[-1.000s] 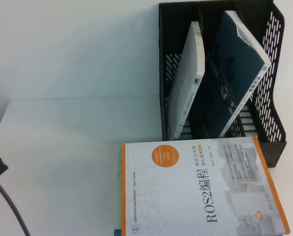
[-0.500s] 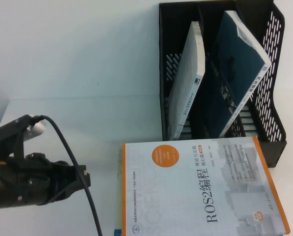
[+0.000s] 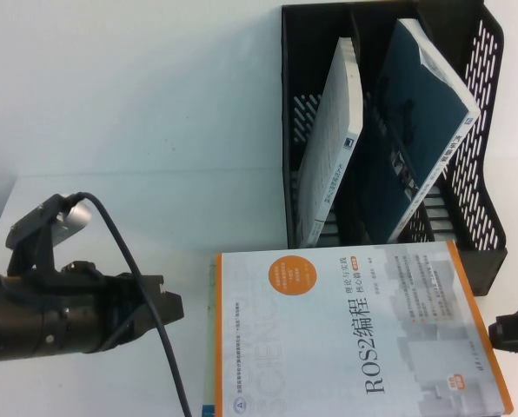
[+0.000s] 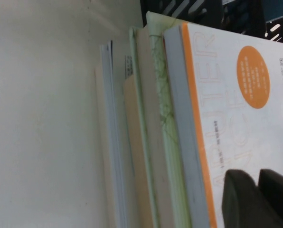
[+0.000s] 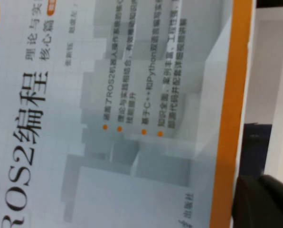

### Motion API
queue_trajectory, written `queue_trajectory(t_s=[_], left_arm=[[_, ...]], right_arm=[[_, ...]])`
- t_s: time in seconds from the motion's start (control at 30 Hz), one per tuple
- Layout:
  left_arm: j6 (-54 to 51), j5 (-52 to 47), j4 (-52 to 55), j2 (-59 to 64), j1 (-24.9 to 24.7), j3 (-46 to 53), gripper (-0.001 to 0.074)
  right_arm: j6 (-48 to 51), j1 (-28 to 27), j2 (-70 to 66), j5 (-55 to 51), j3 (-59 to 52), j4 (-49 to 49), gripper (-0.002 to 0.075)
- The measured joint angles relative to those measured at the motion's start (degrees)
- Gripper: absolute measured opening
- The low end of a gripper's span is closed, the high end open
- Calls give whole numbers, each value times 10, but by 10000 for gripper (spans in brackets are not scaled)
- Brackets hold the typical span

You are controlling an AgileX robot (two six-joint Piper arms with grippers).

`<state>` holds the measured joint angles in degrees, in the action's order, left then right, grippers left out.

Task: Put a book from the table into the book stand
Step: Push book with right arm

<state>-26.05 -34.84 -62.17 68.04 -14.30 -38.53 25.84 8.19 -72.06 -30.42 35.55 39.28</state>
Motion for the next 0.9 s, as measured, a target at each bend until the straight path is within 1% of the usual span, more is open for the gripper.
queue_trajectory(t_s=[0.07, 0.13, 0.3, 0.4, 0.5, 0.57, 0.63, 0.8, 0.9], left_arm=[[-17, 0, -19, 1, 0, -1, 74], [-31, 0, -42, 1, 0, -1, 140], [-40, 12, -83, 1, 0, -1, 368], [-43, 29, -99, 1, 0, -1, 434], [-52, 29, -109, 13, 9, -1, 454], [-59, 5, -128, 27, 30, -1, 460], [-79, -41, -153, 46, 65, -1, 461], [-151, -185, -227, 102, 178, -1, 464], [-164, -225, -230, 119, 225, -2, 468]], right_arm=[[0, 7, -13, 5, 3, 0, 9], [0, 14, -26, 6, 11, 0, 9], [0, 28, -37, 16, 24, 1, 9], [0, 28, -37, 19, 31, 3, 9], [2, 28, -43, 19, 40, 3, 9], [3, 29, -56, 15, 48, 4, 9], [3, 31, -68, 10, 56, 4, 9], [3, 41, -88, 4, 68, 6, 9], [3, 49, -89, 4, 68, 8, 9]])
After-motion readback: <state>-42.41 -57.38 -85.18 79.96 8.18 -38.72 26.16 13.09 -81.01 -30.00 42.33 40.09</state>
